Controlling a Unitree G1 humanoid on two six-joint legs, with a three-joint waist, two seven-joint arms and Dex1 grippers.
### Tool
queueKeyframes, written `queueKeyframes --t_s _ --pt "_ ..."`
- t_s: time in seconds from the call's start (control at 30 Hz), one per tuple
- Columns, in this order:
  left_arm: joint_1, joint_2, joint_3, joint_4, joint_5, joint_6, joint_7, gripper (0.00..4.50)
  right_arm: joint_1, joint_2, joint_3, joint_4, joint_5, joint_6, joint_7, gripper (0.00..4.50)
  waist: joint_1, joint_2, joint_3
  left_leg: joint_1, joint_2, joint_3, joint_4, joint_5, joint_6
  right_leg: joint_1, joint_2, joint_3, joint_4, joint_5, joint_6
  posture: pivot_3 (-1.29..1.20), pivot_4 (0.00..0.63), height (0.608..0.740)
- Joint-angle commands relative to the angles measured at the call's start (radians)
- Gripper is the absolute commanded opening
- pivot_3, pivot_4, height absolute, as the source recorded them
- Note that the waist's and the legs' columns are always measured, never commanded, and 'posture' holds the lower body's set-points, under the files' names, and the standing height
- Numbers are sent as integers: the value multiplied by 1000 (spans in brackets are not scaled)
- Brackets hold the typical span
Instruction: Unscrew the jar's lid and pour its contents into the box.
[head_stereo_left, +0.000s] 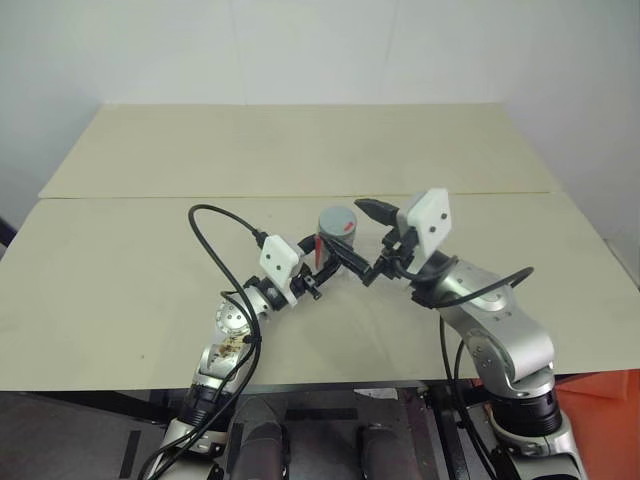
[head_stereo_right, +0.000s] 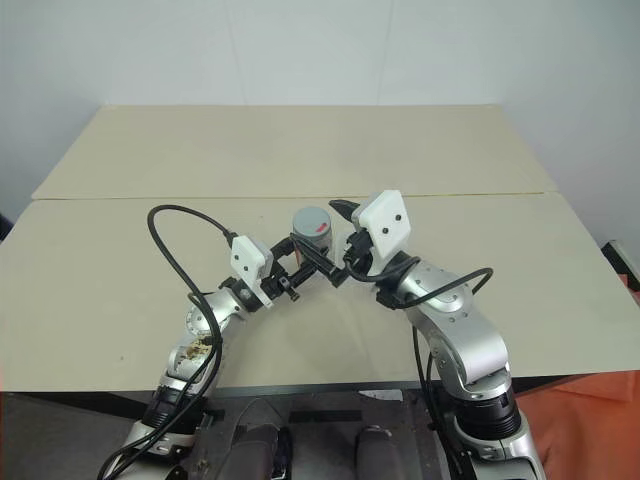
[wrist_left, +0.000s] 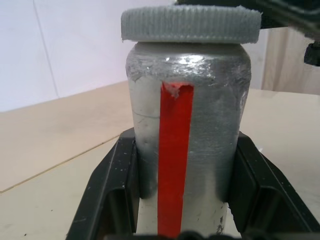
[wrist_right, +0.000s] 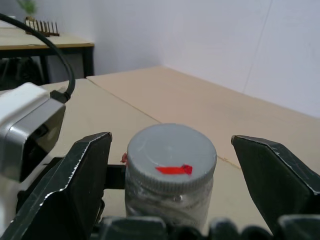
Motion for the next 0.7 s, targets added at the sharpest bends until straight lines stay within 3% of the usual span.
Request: queueKeyframes --t_s 0.03,0.7 --pt "2 -6 3 -41 -6 -30 7 1935 -26 24 5 -44 -14 5 -39 4471 -1 0 0 0 0 0 0 0 0 0 0 0 0 0 0 0 150 740" --pt "17 2 -17 -61 -15 -54 -25 1935 -40 47 8 3 -9 18 -22 4471 -2 0 0 0 0 2 0 0 0 0 1 0 0 0 0 0 150 740"
